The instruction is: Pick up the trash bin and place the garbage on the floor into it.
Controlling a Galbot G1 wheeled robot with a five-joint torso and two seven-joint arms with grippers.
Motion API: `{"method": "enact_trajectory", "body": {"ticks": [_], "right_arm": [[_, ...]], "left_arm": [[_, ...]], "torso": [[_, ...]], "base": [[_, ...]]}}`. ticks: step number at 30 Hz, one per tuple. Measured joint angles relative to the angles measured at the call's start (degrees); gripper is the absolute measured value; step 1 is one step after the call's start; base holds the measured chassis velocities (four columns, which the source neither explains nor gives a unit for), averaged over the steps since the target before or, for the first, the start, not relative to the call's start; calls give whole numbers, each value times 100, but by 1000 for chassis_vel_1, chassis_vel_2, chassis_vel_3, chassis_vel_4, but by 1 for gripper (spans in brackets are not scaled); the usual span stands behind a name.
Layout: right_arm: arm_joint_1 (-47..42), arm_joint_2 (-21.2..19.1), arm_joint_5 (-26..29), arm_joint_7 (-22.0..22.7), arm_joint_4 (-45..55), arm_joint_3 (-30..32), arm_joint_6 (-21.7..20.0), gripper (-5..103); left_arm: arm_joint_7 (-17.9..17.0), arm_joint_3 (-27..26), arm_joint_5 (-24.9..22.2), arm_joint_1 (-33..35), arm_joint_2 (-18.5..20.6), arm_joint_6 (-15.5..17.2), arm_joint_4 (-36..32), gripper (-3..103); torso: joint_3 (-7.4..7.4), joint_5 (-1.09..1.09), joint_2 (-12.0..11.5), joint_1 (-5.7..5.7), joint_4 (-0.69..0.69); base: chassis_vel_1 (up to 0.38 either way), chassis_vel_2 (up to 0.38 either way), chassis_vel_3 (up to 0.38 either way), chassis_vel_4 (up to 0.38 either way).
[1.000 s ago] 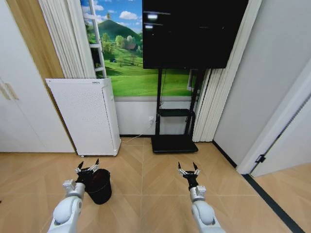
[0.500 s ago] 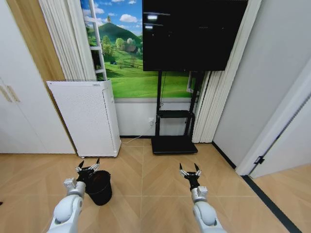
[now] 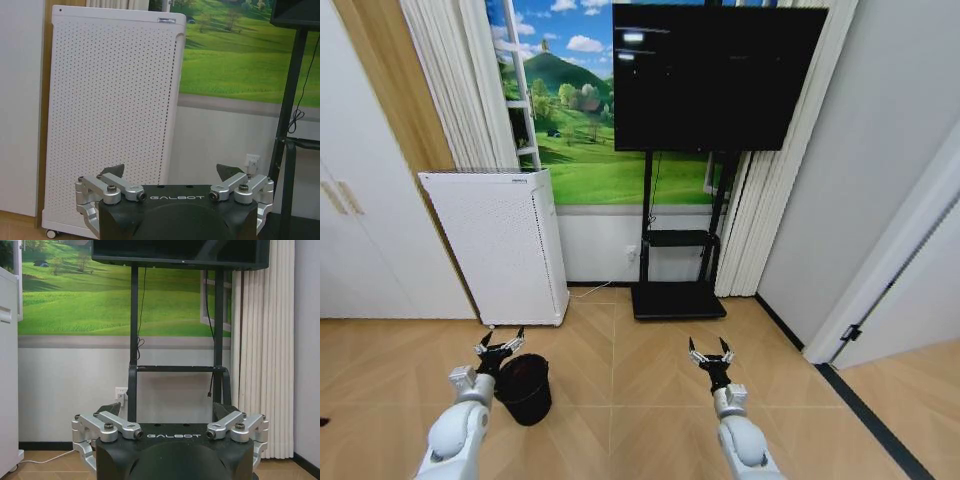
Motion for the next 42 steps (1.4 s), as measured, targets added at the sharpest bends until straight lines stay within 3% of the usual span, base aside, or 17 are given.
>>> {"method": "enact_trajectory", "body": {"ticks": [34, 42], "right_arm": [[-112, 13, -19, 36, 170, 5, -140, 100], [-200, 2, 13, 4, 291, 31, -395, 100]], "left_arm": [[-55, 53, -177, -189, 259, 68, 171, 100], [-248, 89, -284, -88, 264, 169, -64, 100]], "torso": [[488, 0, 843, 355, 0], [554, 0, 956, 403, 0]], "base": [[0, 0, 0, 0], [0, 0, 0, 0]]}}
